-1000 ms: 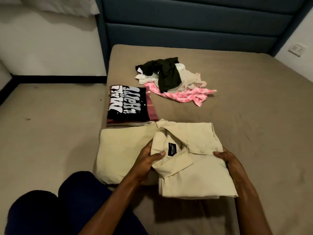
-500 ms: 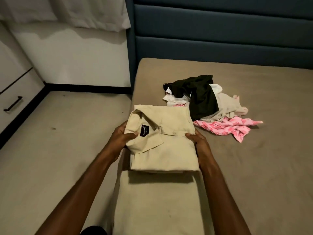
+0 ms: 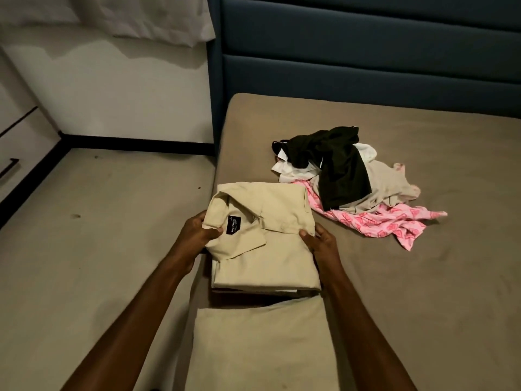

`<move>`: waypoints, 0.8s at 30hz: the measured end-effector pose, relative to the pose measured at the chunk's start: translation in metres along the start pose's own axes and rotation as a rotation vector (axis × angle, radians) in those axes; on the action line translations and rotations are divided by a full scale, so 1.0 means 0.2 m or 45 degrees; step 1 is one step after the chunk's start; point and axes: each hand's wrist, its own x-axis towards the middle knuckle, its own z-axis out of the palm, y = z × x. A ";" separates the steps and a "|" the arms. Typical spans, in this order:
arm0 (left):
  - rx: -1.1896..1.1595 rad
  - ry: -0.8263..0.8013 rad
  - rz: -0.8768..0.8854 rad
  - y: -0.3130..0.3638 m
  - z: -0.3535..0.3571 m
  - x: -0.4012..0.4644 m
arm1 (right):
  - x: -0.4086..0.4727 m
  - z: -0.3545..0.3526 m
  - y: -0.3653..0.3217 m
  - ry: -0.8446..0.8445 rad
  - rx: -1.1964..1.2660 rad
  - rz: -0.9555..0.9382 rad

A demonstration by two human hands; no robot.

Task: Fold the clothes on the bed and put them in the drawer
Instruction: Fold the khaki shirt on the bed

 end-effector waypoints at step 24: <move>1.532 0.145 0.584 -0.16 0.29 0.21 | 0.05 0.28 0.18 0.046 -1.321 -0.579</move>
